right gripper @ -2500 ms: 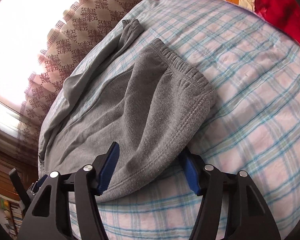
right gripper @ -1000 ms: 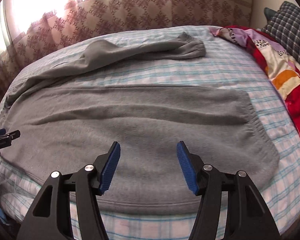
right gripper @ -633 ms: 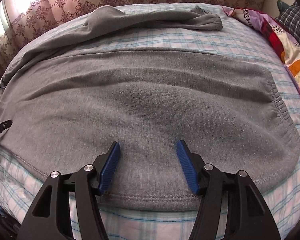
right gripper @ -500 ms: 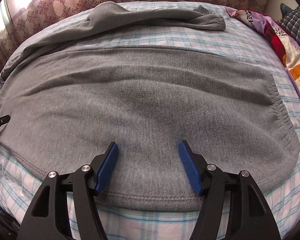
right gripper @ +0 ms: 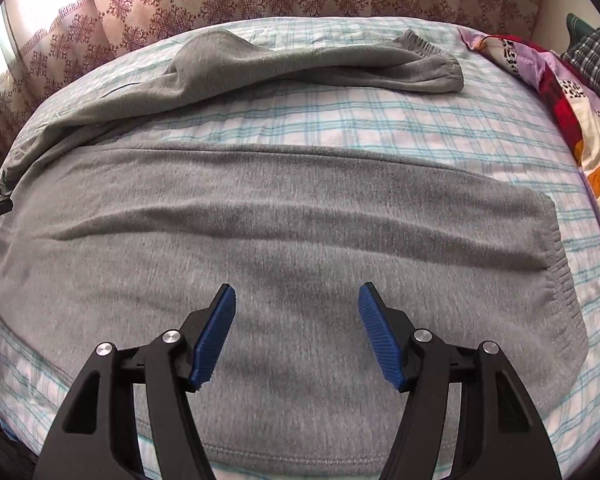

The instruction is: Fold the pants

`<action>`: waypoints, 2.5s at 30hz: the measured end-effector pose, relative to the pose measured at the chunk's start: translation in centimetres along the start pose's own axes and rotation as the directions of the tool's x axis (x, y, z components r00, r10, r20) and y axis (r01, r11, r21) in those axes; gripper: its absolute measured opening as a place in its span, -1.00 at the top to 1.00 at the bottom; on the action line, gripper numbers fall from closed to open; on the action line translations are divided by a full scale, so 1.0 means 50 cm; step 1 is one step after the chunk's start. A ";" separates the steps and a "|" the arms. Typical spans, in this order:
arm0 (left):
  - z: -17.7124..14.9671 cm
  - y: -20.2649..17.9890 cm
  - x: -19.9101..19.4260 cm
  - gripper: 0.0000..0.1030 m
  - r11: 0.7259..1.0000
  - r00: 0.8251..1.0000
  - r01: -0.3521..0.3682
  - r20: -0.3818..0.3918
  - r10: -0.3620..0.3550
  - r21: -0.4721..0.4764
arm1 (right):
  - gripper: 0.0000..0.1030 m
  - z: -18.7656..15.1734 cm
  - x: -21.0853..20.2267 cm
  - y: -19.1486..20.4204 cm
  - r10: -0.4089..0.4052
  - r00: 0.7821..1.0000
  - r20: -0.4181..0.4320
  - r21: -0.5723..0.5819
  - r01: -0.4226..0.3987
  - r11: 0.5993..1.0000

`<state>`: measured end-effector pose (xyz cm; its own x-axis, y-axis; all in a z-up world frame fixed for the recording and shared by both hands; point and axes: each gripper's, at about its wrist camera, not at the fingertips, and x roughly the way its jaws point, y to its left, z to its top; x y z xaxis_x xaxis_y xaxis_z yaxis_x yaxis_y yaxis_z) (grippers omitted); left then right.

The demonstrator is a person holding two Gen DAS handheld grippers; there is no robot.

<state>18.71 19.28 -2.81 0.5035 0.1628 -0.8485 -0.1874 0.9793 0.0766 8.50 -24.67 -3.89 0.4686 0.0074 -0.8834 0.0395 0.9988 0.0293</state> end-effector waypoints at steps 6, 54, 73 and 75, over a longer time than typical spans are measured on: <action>0.103 0.015 0.023 -0.96 1.000 0.999 -0.020 0.026 0.021 -0.020 | -0.32 0.042 0.032 0.009 0.012 1.000 -0.004 -0.007 -0.012 1.000; 0.380 0.013 0.298 0.82 0.874 0.974 -0.079 -0.224 -0.035 -0.479 | -0.49 0.320 0.091 -0.161 -0.051 0.975 0.216 0.095 0.031 0.995; 0.391 0.087 0.102 0.83 0.832 0.989 0.139 0.034 -0.143 -0.537 | 0.62 0.629 0.320 -0.359 -0.128 0.985 0.112 0.164 0.108 0.980; 0.391 0.096 0.090 0.83 0.827 0.988 0.148 0.050 -0.144 -0.542 | 0.78 0.622 0.281 -0.357 -0.146 0.976 0.159 0.179 0.117 0.977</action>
<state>36.55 27.05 4.00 0.5669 0.0260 -0.8234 -0.5374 0.7692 -0.3457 41.84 -43.91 -2.25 0.5922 -0.1462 -0.7924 0.2512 0.9679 0.0092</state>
